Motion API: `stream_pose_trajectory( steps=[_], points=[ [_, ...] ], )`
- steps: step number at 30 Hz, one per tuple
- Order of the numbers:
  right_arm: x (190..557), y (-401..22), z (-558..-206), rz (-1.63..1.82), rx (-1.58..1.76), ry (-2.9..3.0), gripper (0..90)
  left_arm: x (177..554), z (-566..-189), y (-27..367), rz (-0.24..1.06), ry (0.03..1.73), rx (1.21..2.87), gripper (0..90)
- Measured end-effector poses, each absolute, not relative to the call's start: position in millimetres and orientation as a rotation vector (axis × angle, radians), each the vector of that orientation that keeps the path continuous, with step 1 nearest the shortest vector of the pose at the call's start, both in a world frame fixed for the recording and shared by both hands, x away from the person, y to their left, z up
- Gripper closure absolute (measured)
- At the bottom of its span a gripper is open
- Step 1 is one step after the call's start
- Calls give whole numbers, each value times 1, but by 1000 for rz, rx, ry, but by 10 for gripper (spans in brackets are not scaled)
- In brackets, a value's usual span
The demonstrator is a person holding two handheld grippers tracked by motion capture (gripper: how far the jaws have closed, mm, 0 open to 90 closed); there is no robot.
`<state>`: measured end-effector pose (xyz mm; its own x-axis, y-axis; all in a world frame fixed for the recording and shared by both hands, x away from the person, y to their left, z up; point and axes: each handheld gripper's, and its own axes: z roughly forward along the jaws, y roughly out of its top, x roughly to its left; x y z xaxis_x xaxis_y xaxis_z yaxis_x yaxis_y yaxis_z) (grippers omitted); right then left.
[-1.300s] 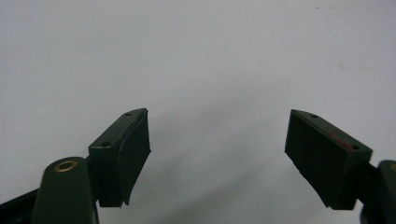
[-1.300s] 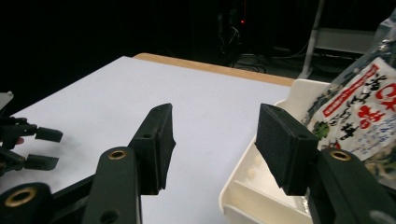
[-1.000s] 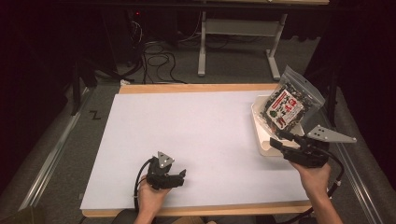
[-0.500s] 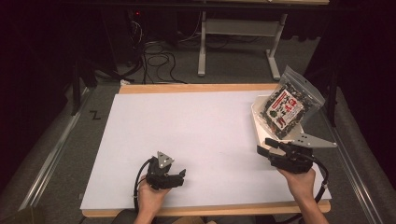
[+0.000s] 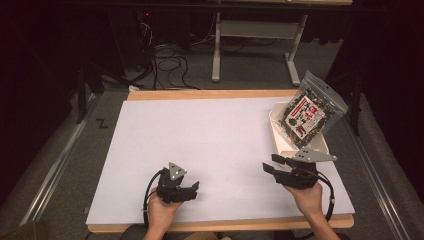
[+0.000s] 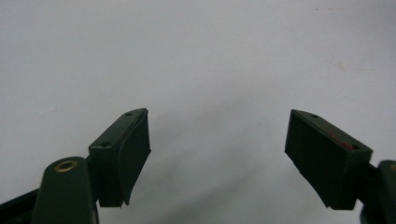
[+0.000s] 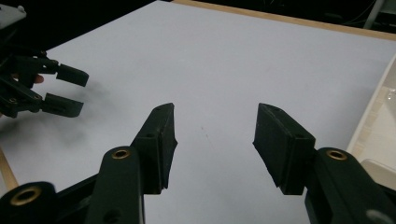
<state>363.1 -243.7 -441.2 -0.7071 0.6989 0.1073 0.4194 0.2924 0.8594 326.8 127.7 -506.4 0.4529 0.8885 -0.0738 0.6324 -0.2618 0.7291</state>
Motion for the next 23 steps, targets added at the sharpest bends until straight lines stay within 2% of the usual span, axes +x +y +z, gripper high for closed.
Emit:
stream_pose_trajectory(
  steps=[17,23],
  points=[
    [370,-241,-483,1258,1078,2321,454,326,-506,128,463,1266,2004,229],
    [368,-242,-486,1237,1051,2322,456,325,-505,129,463,1268,1996,229]
  ],
)
